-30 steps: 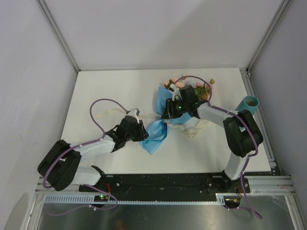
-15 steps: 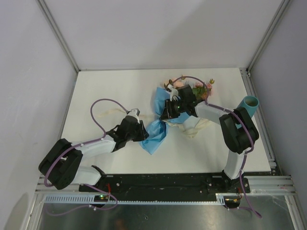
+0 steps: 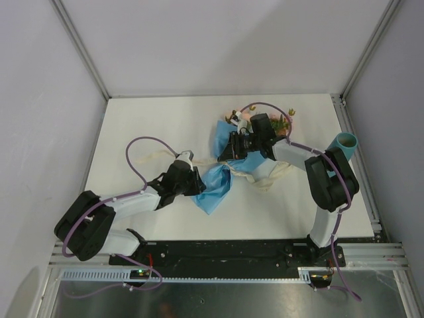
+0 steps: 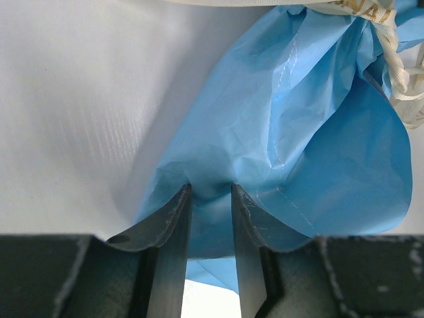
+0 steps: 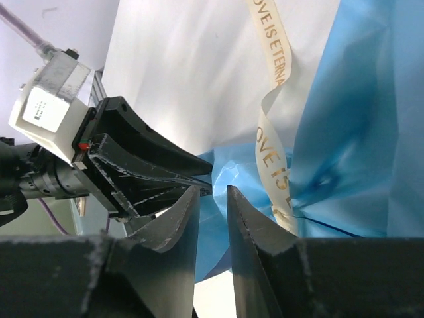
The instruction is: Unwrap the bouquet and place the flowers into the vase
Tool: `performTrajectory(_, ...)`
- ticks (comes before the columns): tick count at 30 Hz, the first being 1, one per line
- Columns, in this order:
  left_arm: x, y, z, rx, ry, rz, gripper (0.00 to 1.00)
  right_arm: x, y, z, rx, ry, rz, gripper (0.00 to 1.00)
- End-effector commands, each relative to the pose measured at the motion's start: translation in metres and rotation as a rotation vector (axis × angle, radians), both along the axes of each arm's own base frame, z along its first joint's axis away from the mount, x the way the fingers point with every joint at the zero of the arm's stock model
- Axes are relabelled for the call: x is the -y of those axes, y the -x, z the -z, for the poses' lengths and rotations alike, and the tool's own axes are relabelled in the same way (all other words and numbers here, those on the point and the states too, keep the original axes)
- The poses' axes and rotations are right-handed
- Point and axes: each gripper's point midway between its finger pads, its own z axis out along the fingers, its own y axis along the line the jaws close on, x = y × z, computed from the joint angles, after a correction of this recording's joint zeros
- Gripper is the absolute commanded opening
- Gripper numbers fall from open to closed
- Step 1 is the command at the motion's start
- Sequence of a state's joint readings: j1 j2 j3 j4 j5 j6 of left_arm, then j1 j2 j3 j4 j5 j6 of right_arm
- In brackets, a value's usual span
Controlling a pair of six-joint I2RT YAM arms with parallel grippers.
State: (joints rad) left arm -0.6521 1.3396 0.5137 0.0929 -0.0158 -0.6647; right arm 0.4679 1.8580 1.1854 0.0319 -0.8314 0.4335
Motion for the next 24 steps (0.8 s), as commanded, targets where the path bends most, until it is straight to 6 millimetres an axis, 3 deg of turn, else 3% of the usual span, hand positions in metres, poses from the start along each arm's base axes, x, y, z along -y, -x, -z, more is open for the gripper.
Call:
performTrajectory(1,0.004,-0.005,-0.006,0.029,0.014,-0.004,0.35,0.006,-0.003,0.001,0.060,0.070,0.038,0.30)
performTrajectory(11,0.005,-0.007,-0.009,0.036,0.021,-0.007,0.35,0.024,-0.010,0.021,0.223,0.322,0.113,0.45)
performTrajectory(18,0.005,-0.007,-0.008,0.033,0.021,-0.012,0.35,0.025,-0.010,0.032,0.277,0.422,0.120,0.39)
performTrajectory(24,0.005,-0.007,-0.008,0.032,0.021,-0.012,0.35,0.026,-0.011,0.025,0.351,0.486,0.146,0.37)
